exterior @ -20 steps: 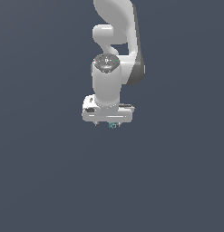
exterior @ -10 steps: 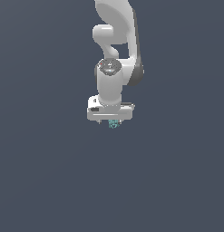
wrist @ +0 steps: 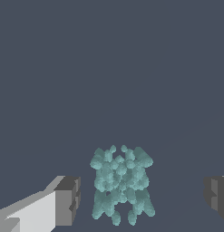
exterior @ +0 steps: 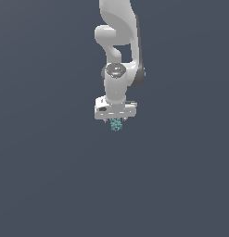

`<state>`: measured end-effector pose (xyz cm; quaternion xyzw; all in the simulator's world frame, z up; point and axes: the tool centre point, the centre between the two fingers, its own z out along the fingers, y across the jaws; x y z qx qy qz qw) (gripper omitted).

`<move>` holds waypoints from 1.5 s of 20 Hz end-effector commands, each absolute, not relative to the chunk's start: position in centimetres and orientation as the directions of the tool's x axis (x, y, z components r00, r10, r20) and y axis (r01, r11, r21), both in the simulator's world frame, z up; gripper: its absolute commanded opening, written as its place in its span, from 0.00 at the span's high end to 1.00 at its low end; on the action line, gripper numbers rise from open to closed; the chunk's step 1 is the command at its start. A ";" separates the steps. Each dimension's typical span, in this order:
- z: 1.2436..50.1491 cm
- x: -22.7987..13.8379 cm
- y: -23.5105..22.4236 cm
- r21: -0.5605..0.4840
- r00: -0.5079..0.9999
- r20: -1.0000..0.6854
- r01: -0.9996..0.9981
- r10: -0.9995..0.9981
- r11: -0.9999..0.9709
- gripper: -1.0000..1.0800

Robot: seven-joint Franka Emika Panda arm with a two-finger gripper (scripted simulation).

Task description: Pick up the object and move it to a goal position.

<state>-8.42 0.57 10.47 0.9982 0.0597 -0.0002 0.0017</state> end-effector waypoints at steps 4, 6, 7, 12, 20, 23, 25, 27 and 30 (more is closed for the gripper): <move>9.4 -10.4 1.0 0.001 0.989 0.000 0.149 0.149 -0.989 0.04; 9.2 -10.8 1.0 0.000 0.988 0.000 0.154 0.154 -0.988 0.04; 9.1 -11.0 1.1 0.000 0.988 0.000 0.156 0.156 -0.988 0.04; 9.0 -11.1 1.1 0.000 0.988 -0.001 0.157 0.157 -0.988 0.04; 6.7 -11.2 1.1 0.000 0.987 0.000 0.158 0.158 -0.987 0.04; 5.3 -11.2 1.1 0.000 0.987 0.000 0.159 0.159 -0.987 0.04; 4.6 -11.2 1.1 0.000 0.987 0.000 0.159 0.159 -0.987 0.04; 4.2 -11.2 1.1 0.000 0.987 0.000 0.159 0.159 -0.987 0.04; 4.0 -11.2 1.1 0.000 0.987 0.000 0.159 0.159 -0.987 0.04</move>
